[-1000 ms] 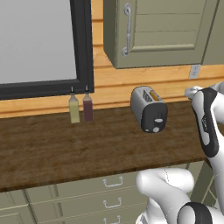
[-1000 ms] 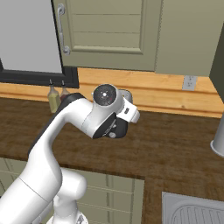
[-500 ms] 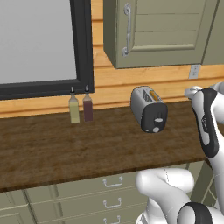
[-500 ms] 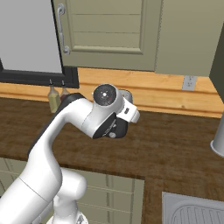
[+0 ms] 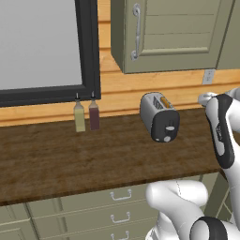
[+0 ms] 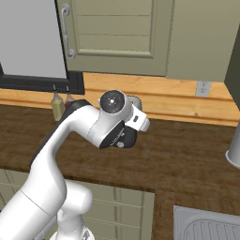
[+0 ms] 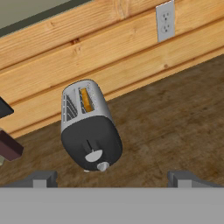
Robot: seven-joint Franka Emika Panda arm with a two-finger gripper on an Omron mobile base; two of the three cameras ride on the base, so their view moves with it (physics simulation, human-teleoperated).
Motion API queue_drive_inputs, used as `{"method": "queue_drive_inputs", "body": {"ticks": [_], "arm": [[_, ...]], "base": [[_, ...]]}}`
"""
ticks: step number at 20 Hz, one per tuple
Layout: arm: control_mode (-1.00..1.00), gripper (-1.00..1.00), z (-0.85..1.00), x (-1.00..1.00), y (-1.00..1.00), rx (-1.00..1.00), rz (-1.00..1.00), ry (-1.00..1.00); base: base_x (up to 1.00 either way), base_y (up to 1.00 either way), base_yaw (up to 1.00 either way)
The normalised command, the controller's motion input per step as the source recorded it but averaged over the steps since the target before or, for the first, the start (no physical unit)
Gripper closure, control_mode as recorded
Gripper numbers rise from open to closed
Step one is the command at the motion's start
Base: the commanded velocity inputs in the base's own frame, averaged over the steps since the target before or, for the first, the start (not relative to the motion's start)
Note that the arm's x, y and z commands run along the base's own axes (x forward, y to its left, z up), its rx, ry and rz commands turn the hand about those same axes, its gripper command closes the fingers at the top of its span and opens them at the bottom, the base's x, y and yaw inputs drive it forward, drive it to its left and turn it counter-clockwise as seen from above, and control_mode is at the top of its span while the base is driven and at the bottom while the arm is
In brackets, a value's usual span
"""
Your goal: Start the toaster. Once the lever pops up, take the bread to the plate on the dining counter.
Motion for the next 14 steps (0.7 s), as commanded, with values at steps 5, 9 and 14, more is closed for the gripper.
{"method": "queue_drive_inputs", "body": {"ticks": [5,9,14], "arm": [[-1.0,-1.0,0.0,0.0,0.0,0.0,0.0,0.0],[-1.0,-1.0,0.0,0.0,0.0,0.0,0.0,0.0],[-1.0,-1.0,0.0,0.0,0.0,0.0,0.0,0.0]], "base": [[0.0,0.0,0.0],[0.0,0.0,0.0],[0.0,0.0,0.0]]}}
